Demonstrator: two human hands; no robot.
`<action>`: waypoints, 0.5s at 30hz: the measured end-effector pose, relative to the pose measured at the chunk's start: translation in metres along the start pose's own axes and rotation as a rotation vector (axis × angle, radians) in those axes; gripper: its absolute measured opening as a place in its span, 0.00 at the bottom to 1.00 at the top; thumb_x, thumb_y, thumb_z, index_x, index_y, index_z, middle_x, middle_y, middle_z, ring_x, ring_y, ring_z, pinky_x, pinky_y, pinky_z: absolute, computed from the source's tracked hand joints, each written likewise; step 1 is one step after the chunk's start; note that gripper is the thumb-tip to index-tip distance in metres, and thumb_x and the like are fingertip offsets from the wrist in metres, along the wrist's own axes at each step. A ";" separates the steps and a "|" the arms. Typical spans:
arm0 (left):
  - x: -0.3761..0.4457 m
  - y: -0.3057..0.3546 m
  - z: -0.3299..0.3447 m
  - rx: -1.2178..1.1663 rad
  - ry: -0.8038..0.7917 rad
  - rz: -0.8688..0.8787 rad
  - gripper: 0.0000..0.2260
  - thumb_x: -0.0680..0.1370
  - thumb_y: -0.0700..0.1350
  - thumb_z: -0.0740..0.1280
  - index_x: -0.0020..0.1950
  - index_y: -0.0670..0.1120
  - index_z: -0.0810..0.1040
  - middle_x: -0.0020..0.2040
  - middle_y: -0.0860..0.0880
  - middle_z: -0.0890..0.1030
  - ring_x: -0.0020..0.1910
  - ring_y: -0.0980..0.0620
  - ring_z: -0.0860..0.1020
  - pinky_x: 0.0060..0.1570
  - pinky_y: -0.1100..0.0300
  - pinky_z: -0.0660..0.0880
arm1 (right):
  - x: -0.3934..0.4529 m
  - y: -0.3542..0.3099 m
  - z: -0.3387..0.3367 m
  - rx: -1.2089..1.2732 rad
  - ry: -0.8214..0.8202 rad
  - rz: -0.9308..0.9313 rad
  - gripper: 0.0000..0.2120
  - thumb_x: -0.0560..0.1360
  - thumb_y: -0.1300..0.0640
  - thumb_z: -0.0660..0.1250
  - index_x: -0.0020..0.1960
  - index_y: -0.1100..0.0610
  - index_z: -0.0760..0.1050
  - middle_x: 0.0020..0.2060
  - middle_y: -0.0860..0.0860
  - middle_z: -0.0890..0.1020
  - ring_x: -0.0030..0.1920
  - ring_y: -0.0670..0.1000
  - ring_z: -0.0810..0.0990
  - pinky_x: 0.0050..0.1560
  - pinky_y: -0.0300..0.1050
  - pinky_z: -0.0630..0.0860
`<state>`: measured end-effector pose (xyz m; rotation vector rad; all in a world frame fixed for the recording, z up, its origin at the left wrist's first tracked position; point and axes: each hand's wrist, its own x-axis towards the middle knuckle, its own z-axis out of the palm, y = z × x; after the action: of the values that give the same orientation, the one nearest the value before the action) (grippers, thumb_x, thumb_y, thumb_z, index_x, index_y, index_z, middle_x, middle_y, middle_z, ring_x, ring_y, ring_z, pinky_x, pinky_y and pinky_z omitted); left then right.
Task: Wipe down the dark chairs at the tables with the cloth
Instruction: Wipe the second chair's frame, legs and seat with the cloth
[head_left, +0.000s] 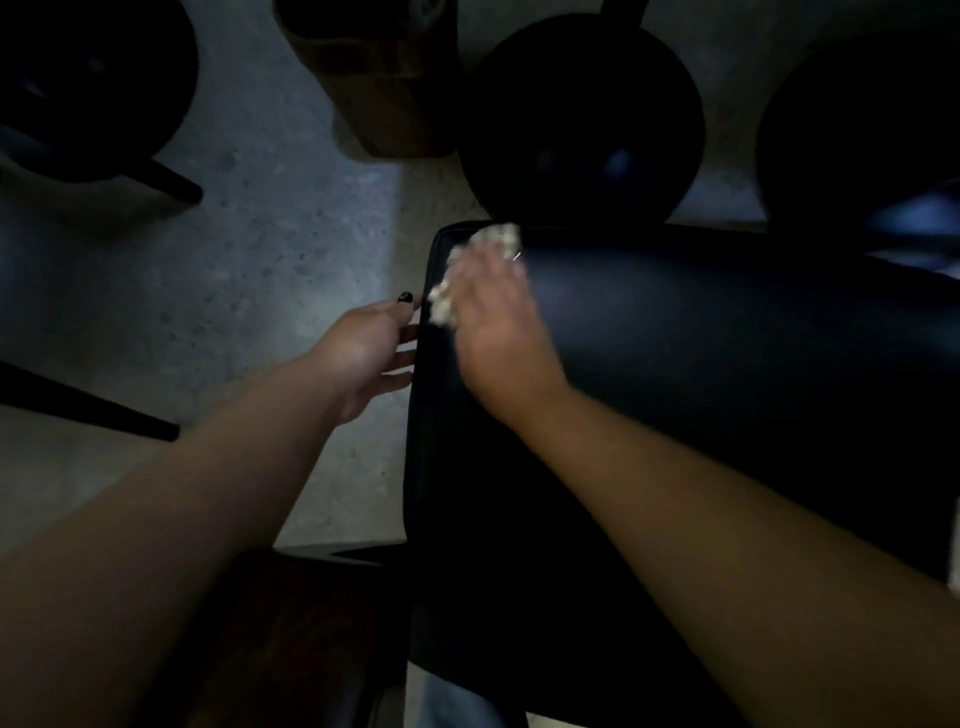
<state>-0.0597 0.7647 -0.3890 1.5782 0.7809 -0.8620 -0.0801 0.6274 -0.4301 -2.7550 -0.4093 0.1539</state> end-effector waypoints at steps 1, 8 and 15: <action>-0.002 -0.004 0.001 -0.025 0.001 -0.003 0.14 0.85 0.50 0.54 0.64 0.52 0.76 0.51 0.52 0.82 0.48 0.52 0.79 0.49 0.56 0.75 | -0.018 -0.014 0.005 0.024 -0.051 -0.048 0.23 0.81 0.62 0.51 0.75 0.64 0.57 0.74 0.63 0.60 0.75 0.62 0.54 0.73 0.52 0.52; -0.008 -0.021 0.000 0.010 -0.051 0.020 0.10 0.82 0.46 0.60 0.54 0.52 0.80 0.46 0.58 0.85 0.53 0.54 0.79 0.56 0.53 0.72 | -0.060 0.035 -0.019 0.079 -0.300 -0.459 0.19 0.80 0.63 0.56 0.70 0.64 0.68 0.69 0.62 0.70 0.71 0.61 0.67 0.73 0.51 0.55; -0.010 -0.022 0.008 0.181 -0.003 0.131 0.10 0.80 0.42 0.61 0.51 0.52 0.82 0.49 0.53 0.84 0.48 0.54 0.80 0.46 0.59 0.73 | -0.061 0.006 -0.004 0.107 0.101 0.271 0.31 0.73 0.71 0.56 0.75 0.64 0.57 0.75 0.61 0.59 0.76 0.61 0.52 0.75 0.52 0.41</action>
<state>-0.0845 0.7597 -0.3928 1.7667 0.6034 -0.8583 -0.1364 0.6024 -0.4250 -2.6861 0.0006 0.0993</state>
